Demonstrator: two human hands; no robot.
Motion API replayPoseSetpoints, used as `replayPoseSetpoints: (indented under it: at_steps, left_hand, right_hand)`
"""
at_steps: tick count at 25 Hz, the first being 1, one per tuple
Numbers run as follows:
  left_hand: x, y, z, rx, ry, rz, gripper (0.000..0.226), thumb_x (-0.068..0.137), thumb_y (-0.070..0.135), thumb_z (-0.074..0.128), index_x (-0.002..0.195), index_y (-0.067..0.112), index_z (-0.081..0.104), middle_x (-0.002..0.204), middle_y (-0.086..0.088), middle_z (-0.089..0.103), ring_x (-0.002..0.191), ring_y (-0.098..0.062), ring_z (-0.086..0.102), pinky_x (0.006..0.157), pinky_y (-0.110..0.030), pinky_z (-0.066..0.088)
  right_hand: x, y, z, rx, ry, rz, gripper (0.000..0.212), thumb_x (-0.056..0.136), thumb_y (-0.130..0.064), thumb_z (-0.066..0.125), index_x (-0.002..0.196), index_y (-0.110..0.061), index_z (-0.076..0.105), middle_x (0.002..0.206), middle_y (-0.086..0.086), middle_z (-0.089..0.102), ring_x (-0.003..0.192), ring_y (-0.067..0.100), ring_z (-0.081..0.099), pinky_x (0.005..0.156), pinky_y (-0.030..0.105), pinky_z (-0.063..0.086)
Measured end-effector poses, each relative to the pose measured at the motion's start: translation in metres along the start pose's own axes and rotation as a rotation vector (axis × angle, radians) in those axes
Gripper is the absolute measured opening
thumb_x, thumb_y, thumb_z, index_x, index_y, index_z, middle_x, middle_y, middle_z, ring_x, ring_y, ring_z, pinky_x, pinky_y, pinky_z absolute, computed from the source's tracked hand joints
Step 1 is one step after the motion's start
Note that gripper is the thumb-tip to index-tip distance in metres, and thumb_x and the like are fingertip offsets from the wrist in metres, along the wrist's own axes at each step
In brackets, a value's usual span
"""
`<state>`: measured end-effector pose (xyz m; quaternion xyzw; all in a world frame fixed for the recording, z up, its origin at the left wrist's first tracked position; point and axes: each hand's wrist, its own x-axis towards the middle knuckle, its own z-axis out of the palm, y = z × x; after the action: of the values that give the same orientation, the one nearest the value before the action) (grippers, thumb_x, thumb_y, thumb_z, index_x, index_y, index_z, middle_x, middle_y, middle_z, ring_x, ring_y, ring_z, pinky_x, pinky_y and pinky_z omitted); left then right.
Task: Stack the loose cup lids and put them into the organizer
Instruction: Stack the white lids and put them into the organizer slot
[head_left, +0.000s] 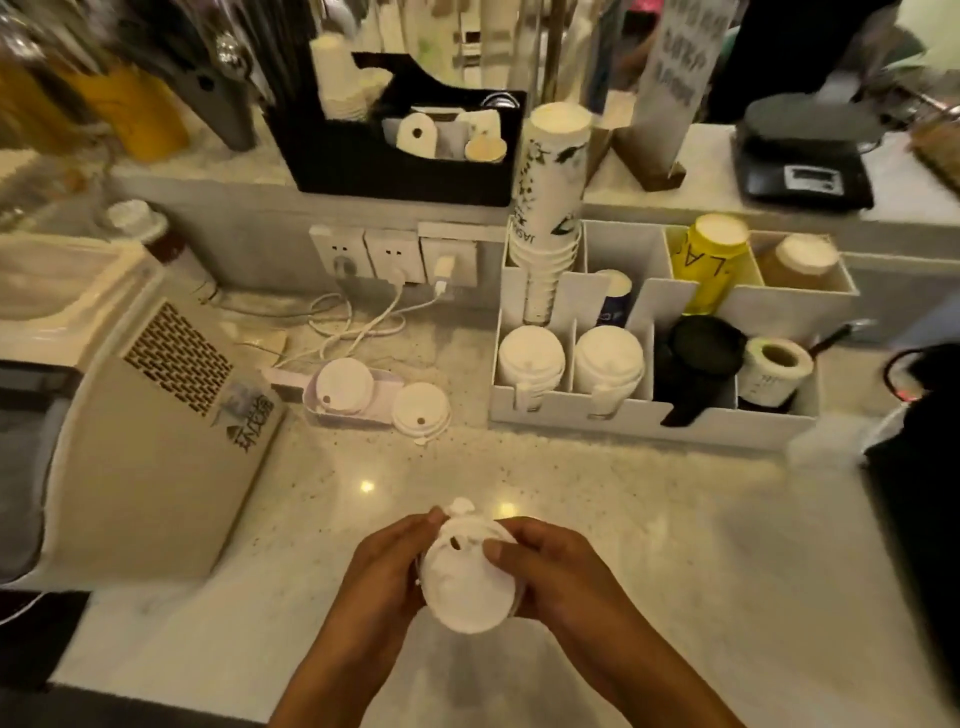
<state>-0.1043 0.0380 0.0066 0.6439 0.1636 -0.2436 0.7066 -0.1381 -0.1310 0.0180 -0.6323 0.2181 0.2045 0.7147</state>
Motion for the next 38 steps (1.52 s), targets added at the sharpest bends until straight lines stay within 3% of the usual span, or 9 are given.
replayPoseSetpoints:
  at_steps: [6,9,14,19,25,28,31,34,38]
  left_hand:
    - [-0.015,-0.016,0.058,-0.092,-0.014,-0.071,0.035,0.095,0.031,0.055,0.113,0.008,0.075,0.114,-0.014,0.076,0.105,-0.033,0.072,0.084,-0.048,0.056]
    - [-0.019,-0.026,0.081,-0.13,-0.011,-0.07,0.035,0.09,0.028,0.059,0.11,0.004,0.075,0.113,-0.016,0.076,0.098,-0.031,0.073,0.08,-0.044,0.057]
    - [-0.028,-0.032,0.107,-0.197,-0.017,-0.049,0.048,0.082,0.028,0.061,0.116,-0.005,0.068,0.11,-0.018,0.071,0.096,-0.027,0.065,0.081,-0.043,0.05]
    - [-0.032,-0.036,0.118,-0.076,0.007,-0.003,0.035,0.092,0.035,0.057,0.111,0.013,0.077,0.112,-0.009,0.076,0.093,-0.021,0.073,0.075,-0.035,0.057]
    - [-0.037,-0.043,0.139,-0.024,0.026,0.024,0.035,0.098,0.038,0.054,0.111,0.016,0.077,0.113,-0.009,0.076,0.098,-0.022,0.075,0.078,-0.036,0.06]
    - [-0.033,-0.054,0.146,0.153,0.112,0.096,0.044,0.082,0.05,0.069,0.119,0.026,0.072,0.113,-0.002,0.076,0.101,-0.02,0.074,0.079,-0.034,0.062]
    - [-0.028,-0.073,0.153,0.56,0.049,0.17,0.082,0.062,0.062,0.085,0.135,0.049,0.049,0.121,0.025,0.062,0.102,0.007,0.065,0.074,-0.014,0.057]
    - [-0.013,-0.104,0.161,0.963,0.037,0.31,0.09,0.062,0.07,0.077,0.139,0.054,0.036,0.126,0.033,0.048,0.109,0.006,0.056,0.087,-0.017,0.053]
    - [0.015,-0.135,0.155,1.061,0.063,0.264,0.081,0.075,0.077,0.061,0.145,0.041,0.039,0.137,0.025,0.048,0.12,0.004,0.05,0.098,-0.009,0.038]
  right_hand:
    - [-0.021,0.01,-0.063,0.177,0.048,-0.017,0.014,0.09,-0.032,0.068,0.1,-0.031,0.078,0.101,-0.008,0.078,0.093,0.015,0.074,0.072,0.028,0.06]
    - [-0.027,0.02,-0.088,0.247,0.022,-0.006,0.014,0.09,-0.034,0.07,0.101,-0.031,0.078,0.103,-0.004,0.078,0.098,0.021,0.073,0.076,0.034,0.061]
    - [-0.033,0.024,-0.107,0.299,0.003,-0.009,0.047,0.068,-0.055,0.081,0.104,-0.026,0.076,0.107,-0.002,0.077,0.103,0.025,0.072,0.083,0.041,0.062]
    - [-0.04,0.022,-0.141,0.257,-0.057,-0.084,0.024,0.093,-0.038,0.063,0.107,-0.023,0.076,0.11,0.002,0.077,0.101,0.024,0.074,0.08,0.033,0.059]
    - [-0.035,0.028,-0.156,0.182,-0.05,-0.07,0.014,0.092,-0.03,0.068,0.102,-0.027,0.077,0.102,-0.002,0.079,0.094,0.021,0.075,0.076,0.033,0.061]
    - [-0.027,0.04,-0.164,0.108,0.043,-0.039,0.011,0.093,-0.031,0.068,0.1,-0.03,0.076,0.097,-0.009,0.078,0.09,0.018,0.075,0.073,0.031,0.063]
    - [-0.016,0.059,-0.172,-0.068,0.171,-0.024,0.012,0.098,-0.033,0.061,0.109,-0.033,0.067,0.1,-0.009,0.075,0.088,0.016,0.071,0.074,0.03,0.062]
    - [-0.004,0.083,-0.173,-0.414,0.264,-0.115,0.028,0.1,-0.042,0.053,0.127,-0.043,0.05,0.116,-0.005,0.069,0.091,0.007,0.061,0.081,0.022,0.054]
    - [0.009,0.105,-0.166,-0.792,0.242,-0.166,0.066,0.088,-0.065,0.053,0.146,-0.036,0.036,0.149,-0.006,0.048,0.13,0.016,0.047,0.108,0.032,0.041]
